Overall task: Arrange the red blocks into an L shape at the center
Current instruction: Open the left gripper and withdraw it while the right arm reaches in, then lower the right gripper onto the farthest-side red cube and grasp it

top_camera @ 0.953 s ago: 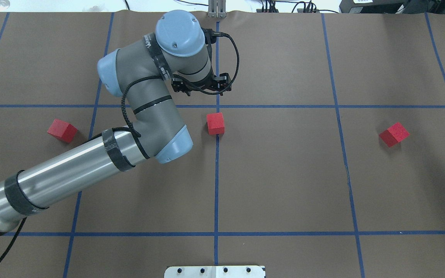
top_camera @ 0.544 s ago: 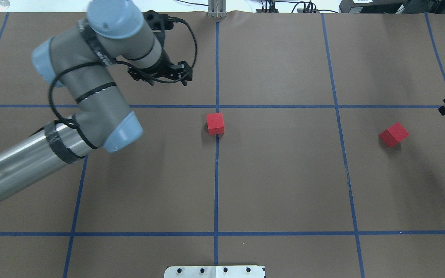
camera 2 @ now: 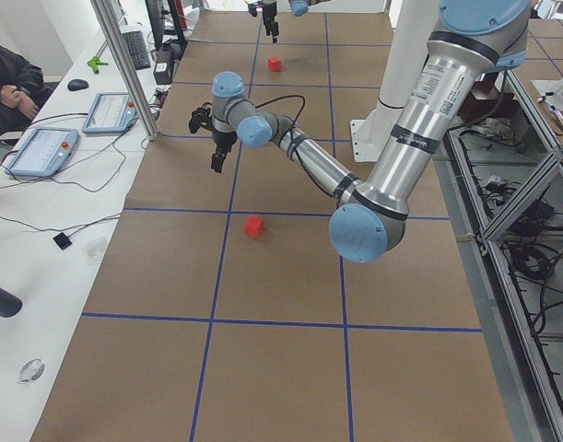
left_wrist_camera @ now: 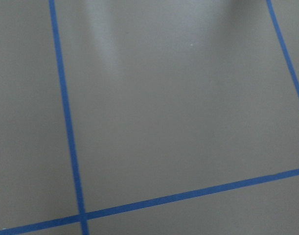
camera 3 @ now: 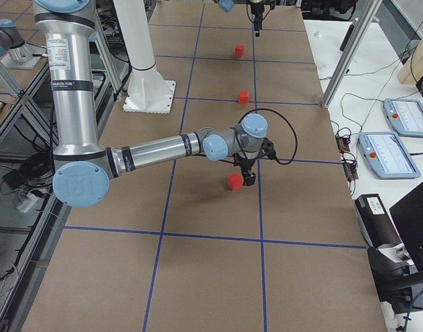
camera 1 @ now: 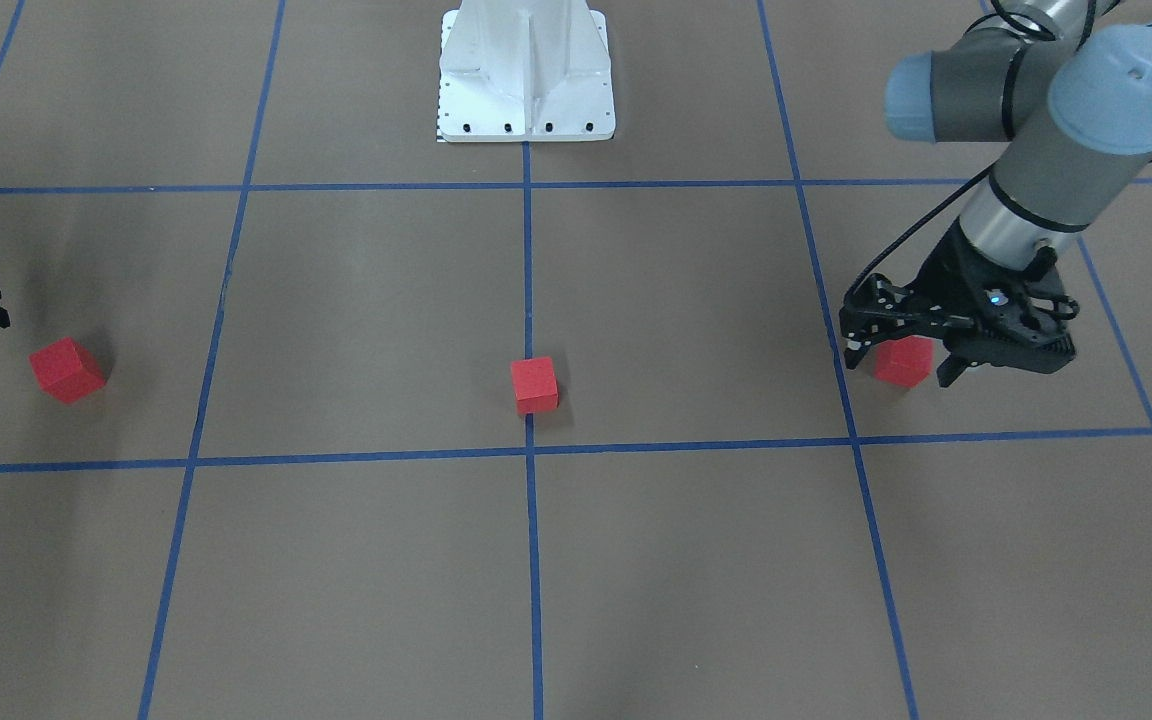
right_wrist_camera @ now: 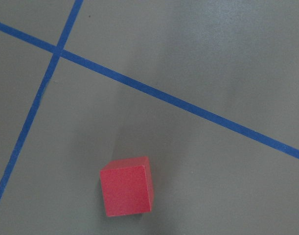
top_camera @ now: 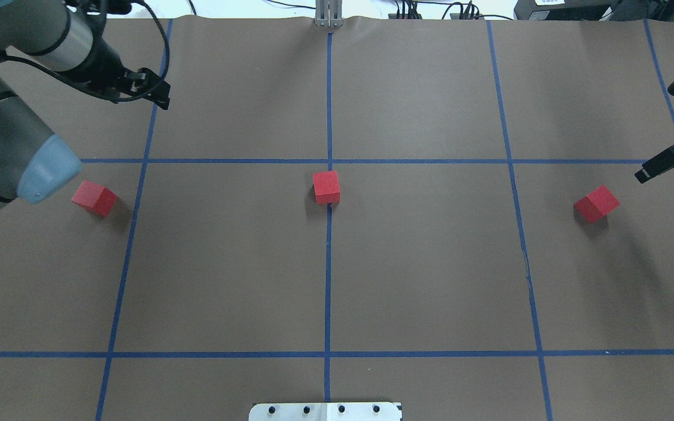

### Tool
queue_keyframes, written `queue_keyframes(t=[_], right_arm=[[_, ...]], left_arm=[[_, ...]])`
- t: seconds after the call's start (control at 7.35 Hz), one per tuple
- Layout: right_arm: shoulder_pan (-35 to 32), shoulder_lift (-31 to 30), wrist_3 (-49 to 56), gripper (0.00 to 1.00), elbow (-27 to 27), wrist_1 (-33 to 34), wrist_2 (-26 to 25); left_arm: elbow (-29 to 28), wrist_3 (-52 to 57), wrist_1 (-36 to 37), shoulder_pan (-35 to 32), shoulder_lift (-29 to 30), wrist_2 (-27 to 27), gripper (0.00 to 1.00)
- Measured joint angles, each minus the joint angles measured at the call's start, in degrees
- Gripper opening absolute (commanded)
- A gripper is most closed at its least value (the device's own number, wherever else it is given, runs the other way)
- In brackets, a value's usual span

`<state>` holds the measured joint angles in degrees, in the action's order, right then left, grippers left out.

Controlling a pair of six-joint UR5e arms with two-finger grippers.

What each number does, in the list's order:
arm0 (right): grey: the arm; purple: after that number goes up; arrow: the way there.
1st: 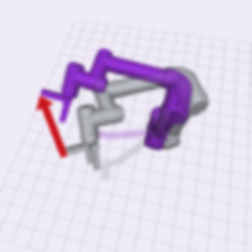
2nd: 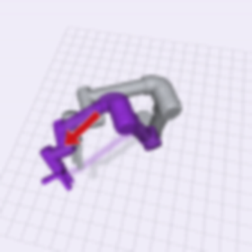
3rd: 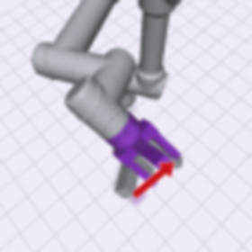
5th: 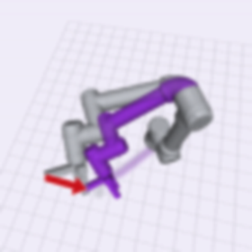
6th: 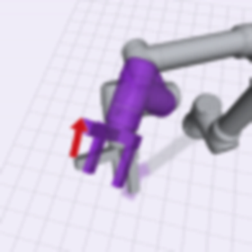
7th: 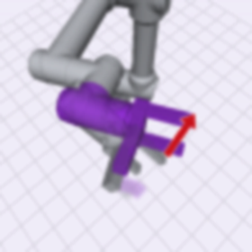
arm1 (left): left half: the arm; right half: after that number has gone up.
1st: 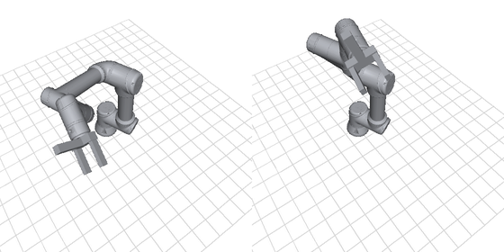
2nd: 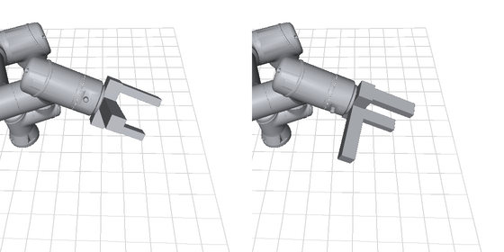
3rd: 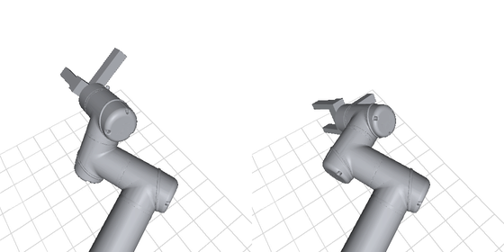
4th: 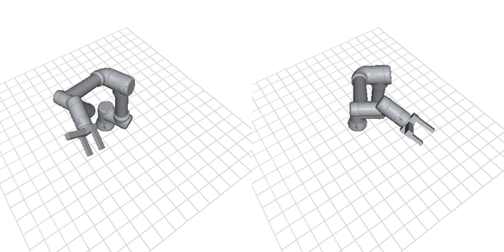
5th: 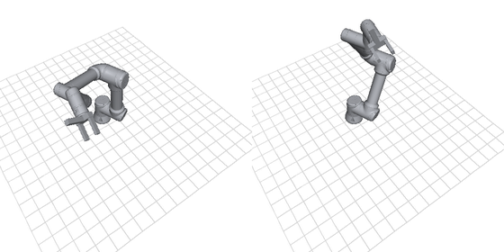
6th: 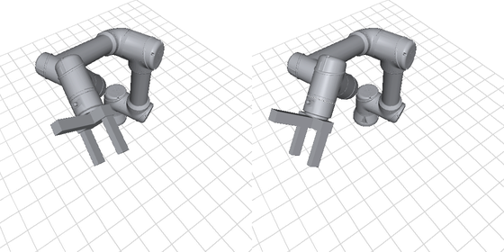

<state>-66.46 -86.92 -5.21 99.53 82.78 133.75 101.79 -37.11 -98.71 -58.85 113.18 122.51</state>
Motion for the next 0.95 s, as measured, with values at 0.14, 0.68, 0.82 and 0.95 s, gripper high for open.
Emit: queue_keyframes(t=[0.14,0.68,0.82,0.95], right_arm=[[1.7,0.1,0.1,0.99,-0.2,-0.2,-0.1],[6.6,1.0,0.2,0.99,-2.6,-0.3,-1.8],[7.4,1.5,0.2,0.99,-3.9,-0.3,-2.5],[7.9,2.2,0.1,0.99,-5.4,-0.3,-2.9]], left_arm=[[0.8,0.9,-0.2,-0.7,-1.9,0.2,0.99],[1.3,1.3,-0.7,-1.9,-5.0,0.3,0.99],[1.3,1.4,-0.8,-1.9,-5.3,0.2,0.99],[1.3,1.5,-0.8,-2.0,-5.5,0.2,0.99]])
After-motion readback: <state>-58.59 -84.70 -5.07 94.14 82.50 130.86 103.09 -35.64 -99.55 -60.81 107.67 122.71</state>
